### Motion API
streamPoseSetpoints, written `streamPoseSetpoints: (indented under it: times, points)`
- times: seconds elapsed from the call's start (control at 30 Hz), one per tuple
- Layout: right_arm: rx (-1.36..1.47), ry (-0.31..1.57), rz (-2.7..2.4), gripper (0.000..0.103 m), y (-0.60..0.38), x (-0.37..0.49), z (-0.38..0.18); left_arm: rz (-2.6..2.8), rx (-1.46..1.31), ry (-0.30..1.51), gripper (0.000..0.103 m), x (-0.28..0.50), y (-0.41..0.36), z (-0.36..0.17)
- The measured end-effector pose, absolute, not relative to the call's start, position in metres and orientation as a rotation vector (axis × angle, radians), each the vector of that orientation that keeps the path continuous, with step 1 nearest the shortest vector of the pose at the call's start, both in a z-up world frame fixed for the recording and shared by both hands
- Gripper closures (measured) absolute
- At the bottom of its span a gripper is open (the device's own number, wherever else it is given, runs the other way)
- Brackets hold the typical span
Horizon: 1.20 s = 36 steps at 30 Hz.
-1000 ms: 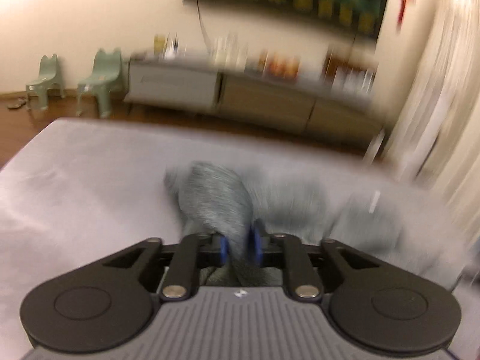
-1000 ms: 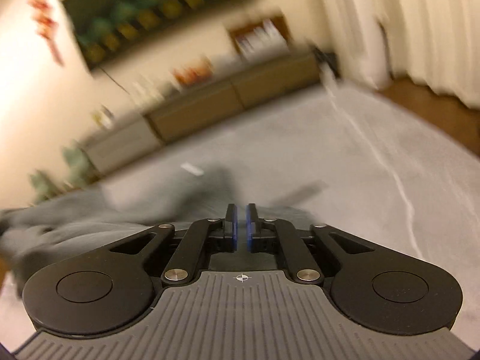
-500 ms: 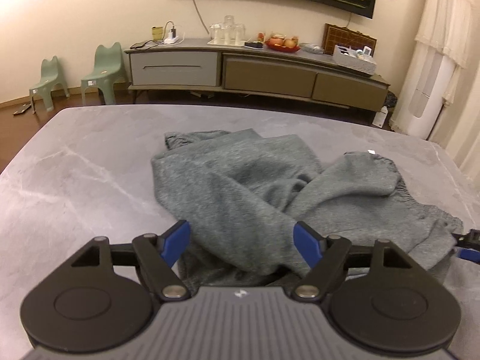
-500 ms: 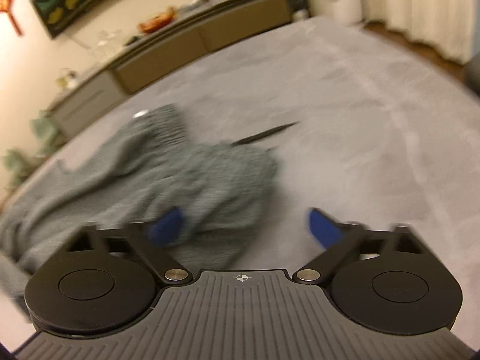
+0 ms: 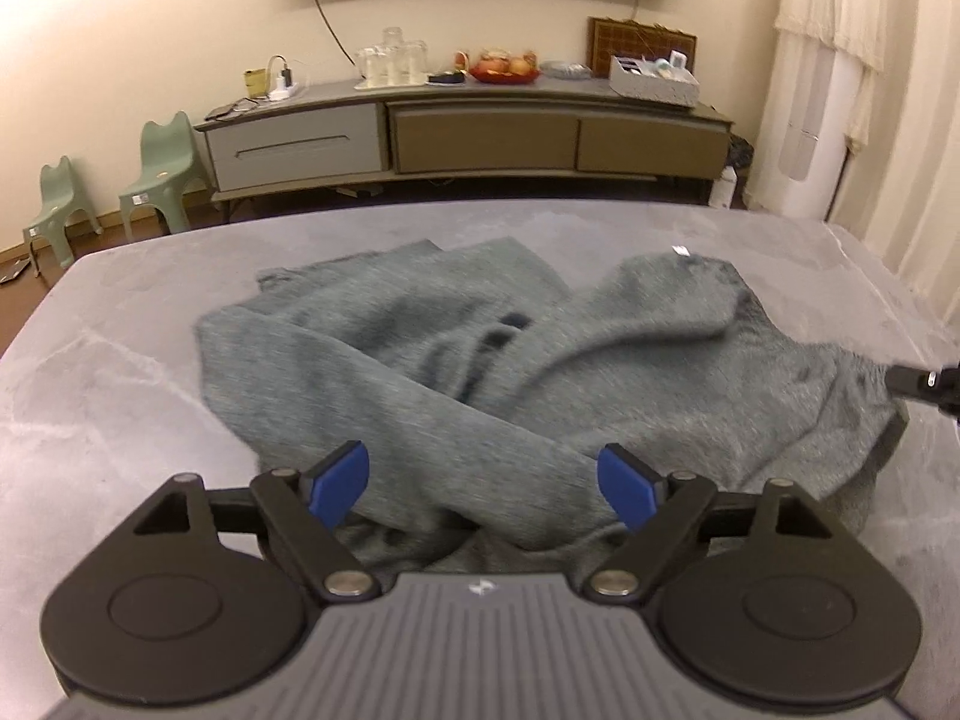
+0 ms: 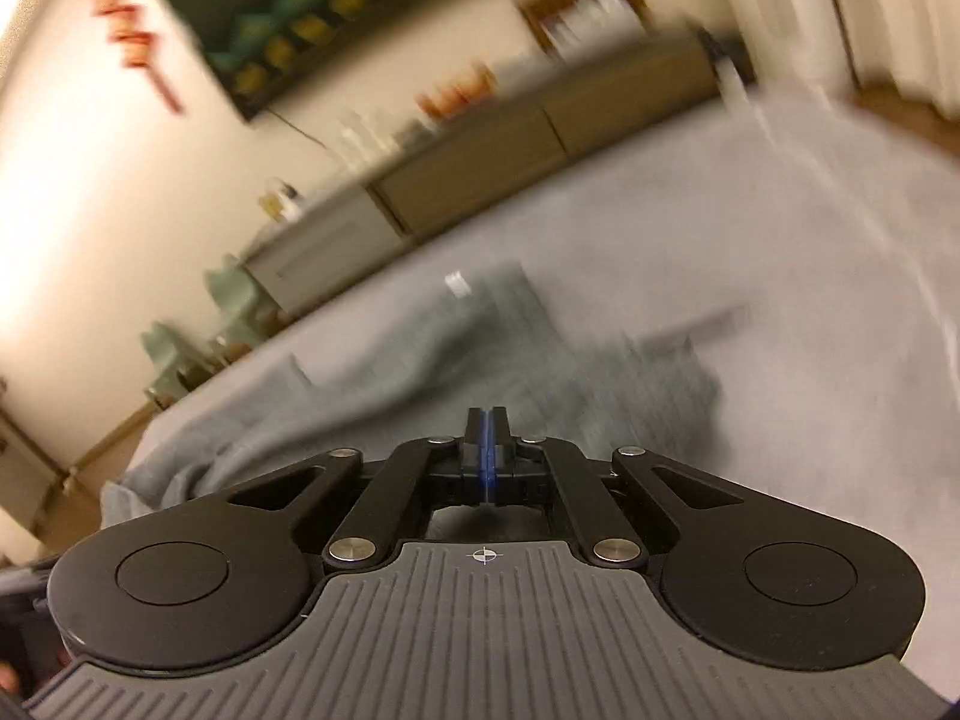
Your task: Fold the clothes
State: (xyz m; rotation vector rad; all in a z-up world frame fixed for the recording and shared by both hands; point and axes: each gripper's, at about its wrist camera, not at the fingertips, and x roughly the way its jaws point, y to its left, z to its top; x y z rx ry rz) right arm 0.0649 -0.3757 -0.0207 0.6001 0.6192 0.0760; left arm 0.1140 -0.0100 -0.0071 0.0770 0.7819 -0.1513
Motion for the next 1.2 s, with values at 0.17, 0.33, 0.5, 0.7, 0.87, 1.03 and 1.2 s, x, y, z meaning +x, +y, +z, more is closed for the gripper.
streamPoseSetpoints:
  times: [0.17,0.33,0.5,0.7,0.87,1.03,1.2]
  points:
    - [0.585,0.636,-0.089,0.019,-0.386,0.065,-0.022,-0.162,0.102,0.807,0.015,0.113,-0.028,-0.017]
    - [0.525,0.796,-0.074,0.035,-0.377,0.082,-0.043,-0.18,0.159,0.794,0.011,0.109,-0.045,-0.022]
    - [0.594,0.711,0.165,0.098,-0.366,0.075,-0.027,-0.249,0.276,0.74,0.008,0.098,-0.071,-0.028]
    - [0.731,0.622,0.291,0.103,-0.376,0.06,-0.016,-0.337,0.408,0.674,0.004,0.085,-0.106,-0.037]
    - [0.565,0.656,-0.001,0.092,-0.383,0.051,-0.014,-0.346,0.458,0.635,0.004,0.078,-0.121,-0.045]
    - [0.575,0.669,-0.132,0.023,-0.414,0.072,-0.023,-0.315,0.225,0.705,0.004,0.09,-0.056,-0.028]
    - [0.366,0.749,-0.037,0.033,-0.389,0.127,-0.044,-0.137,-0.026,0.783,0.004,0.128,0.036,-0.021]
